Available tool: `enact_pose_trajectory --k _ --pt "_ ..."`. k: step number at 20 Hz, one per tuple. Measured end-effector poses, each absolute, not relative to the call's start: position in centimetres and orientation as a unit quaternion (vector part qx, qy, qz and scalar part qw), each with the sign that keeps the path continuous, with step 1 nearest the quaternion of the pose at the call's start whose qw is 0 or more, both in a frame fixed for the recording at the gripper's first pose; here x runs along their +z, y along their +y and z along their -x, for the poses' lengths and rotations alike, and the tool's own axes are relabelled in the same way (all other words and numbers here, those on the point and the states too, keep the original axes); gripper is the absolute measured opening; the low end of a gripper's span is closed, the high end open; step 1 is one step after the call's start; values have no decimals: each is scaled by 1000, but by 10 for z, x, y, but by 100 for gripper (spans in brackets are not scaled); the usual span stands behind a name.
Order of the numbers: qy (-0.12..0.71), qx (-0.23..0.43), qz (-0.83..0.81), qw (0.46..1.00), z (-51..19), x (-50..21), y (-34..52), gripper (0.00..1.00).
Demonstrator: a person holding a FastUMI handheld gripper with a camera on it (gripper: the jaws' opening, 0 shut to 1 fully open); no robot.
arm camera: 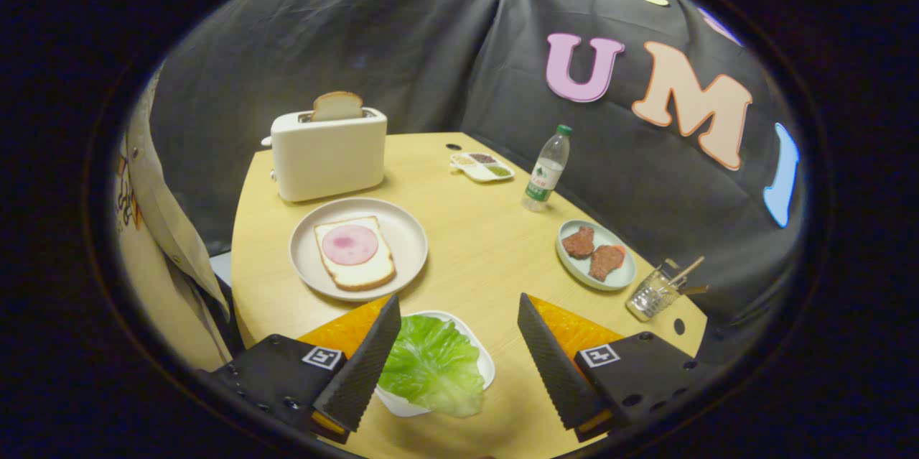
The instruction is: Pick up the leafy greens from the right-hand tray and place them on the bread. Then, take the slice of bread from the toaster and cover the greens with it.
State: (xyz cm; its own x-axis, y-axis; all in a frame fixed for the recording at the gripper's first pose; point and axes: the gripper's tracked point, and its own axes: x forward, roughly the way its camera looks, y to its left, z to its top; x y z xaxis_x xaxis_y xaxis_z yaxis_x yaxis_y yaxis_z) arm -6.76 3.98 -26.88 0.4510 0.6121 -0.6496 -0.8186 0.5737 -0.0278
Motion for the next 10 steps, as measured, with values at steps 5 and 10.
enact_pose_trajectory --k 5,10 --pt "328 452 190 808 80 -304 41 100" --pt "358 464 197 786 88 -334 35 100"
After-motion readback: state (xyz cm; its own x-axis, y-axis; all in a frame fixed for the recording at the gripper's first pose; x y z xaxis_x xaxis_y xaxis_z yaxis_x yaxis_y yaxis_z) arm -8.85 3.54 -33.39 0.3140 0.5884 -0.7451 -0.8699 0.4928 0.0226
